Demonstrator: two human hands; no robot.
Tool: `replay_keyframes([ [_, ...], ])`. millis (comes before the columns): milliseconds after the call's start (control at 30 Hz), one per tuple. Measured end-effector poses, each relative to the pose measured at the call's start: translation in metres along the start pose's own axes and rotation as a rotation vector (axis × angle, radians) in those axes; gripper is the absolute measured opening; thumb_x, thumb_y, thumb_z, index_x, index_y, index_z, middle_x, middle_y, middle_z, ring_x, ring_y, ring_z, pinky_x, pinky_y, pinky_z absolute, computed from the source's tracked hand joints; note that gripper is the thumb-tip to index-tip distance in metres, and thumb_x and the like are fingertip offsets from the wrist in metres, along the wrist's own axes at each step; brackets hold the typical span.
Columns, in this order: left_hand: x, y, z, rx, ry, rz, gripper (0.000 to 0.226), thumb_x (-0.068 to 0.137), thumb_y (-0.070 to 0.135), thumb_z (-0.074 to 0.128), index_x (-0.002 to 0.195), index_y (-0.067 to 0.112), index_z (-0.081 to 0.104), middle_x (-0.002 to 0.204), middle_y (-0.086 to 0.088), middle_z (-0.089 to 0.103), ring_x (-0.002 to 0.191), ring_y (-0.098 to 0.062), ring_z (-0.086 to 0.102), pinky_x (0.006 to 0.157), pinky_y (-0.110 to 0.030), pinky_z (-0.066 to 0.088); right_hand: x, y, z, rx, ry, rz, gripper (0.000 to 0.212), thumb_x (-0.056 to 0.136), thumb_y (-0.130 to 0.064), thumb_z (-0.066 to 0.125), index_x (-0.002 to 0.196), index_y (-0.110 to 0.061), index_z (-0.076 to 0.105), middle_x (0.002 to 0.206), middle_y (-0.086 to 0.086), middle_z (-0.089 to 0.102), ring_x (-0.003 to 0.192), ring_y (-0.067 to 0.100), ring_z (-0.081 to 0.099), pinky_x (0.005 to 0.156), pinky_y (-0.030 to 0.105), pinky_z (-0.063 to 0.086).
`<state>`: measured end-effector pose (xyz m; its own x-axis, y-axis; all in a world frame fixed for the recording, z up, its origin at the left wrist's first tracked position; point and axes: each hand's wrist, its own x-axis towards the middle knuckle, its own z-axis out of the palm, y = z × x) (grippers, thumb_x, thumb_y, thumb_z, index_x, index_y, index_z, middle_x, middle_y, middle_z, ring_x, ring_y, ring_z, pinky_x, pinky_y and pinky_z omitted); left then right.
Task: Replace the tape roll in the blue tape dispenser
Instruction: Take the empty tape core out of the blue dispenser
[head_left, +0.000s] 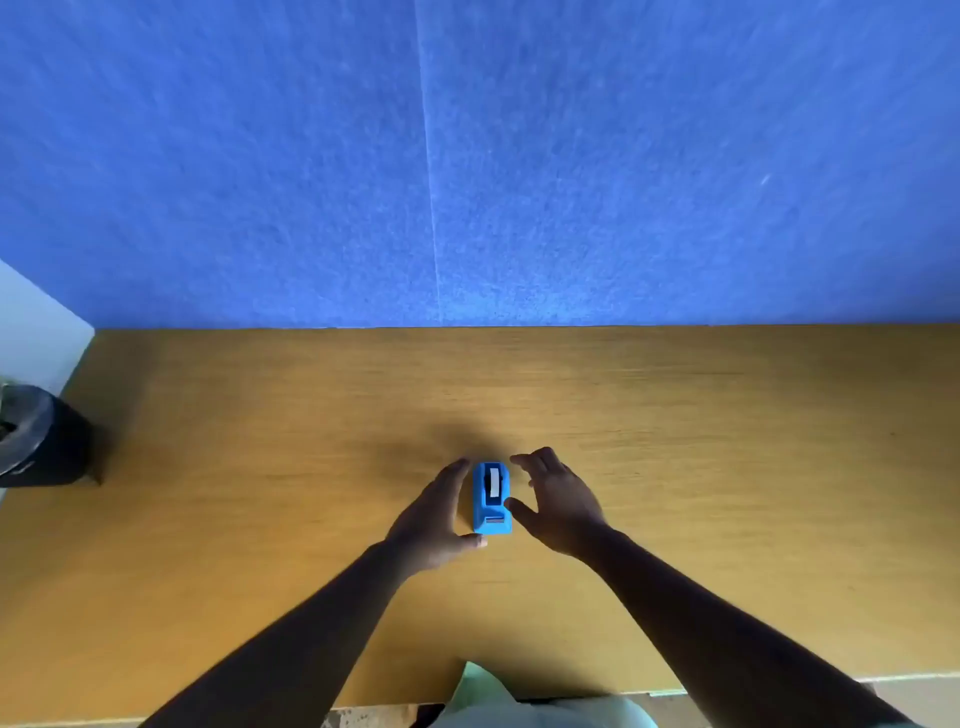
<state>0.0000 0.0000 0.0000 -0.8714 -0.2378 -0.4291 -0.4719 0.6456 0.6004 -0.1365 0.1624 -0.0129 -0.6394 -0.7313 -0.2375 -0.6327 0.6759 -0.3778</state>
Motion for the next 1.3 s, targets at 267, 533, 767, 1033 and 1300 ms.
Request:
replay_keyframes([
  [267,0.020,0.010,0.014,-0.066,0.064,-0.032,0.105,0.081,0.045,0.081,0.159,0.034,0.013,0.165,0.013,0.027,0.150,-0.014,0.032,0.111,-0.032,0.040,0.015,0.003,0.001,0.066,-0.068,-0.073,0.070,0.090,-0.050,0.074,0.150,-0.030,0.044,0.134,-0.004,0.056,0.107,0.015,0.067,0.074,0.023,0.054],
  [533,0.026,-0.003,0.022,-0.059,0.094,-0.069,0.103,0.075,0.052,0.083,0.155,0.044,0.019,0.160,0.015,0.037,0.146,-0.015,0.036,0.112,-0.040,0.044,0.024,0.001,0.005,0.008,-0.080,-0.081,0.067,0.089,-0.050,0.075,0.147,-0.030,0.048,0.132,-0.002,0.054,0.103,0.019,0.067,0.070,0.027,0.054],
  [767,0.030,-0.011,0.023,0.004,0.140,-0.042,0.102,0.072,0.060,0.081,0.152,0.049,0.019,0.153,0.014,0.047,0.140,-0.014,0.044,0.101,-0.036,0.051,0.031,-0.008,0.003,-0.048,-0.057,-0.032,0.060,0.088,-0.042,0.078,0.142,-0.032,0.054,0.130,-0.002,0.055,0.103,0.020,0.067,0.068,0.028,0.054],
  [1033,0.029,-0.011,0.022,0.022,0.149,-0.012,0.098,0.074,0.063,0.078,0.151,0.045,0.020,0.153,0.018,0.046,0.139,-0.014,0.047,0.100,-0.037,0.053,0.029,-0.017,-0.001,-0.052,-0.022,-0.004,0.058,0.089,-0.042,0.078,0.140,-0.027,0.055,0.133,-0.004,0.058,0.105,0.017,0.067,0.070,0.024,0.055],
  [1300,0.031,-0.011,0.021,0.007,0.119,-0.015,0.100,0.074,0.061,0.079,0.152,0.042,0.020,0.154,0.018,0.044,0.140,-0.014,0.045,0.102,-0.034,0.050,0.018,-0.018,-0.006,0.044,-0.003,-0.015,0.054,0.093,-0.035,0.077,0.142,-0.025,0.056,0.135,-0.005,0.061,0.109,0.013,0.067,0.083,0.027,0.061],
])
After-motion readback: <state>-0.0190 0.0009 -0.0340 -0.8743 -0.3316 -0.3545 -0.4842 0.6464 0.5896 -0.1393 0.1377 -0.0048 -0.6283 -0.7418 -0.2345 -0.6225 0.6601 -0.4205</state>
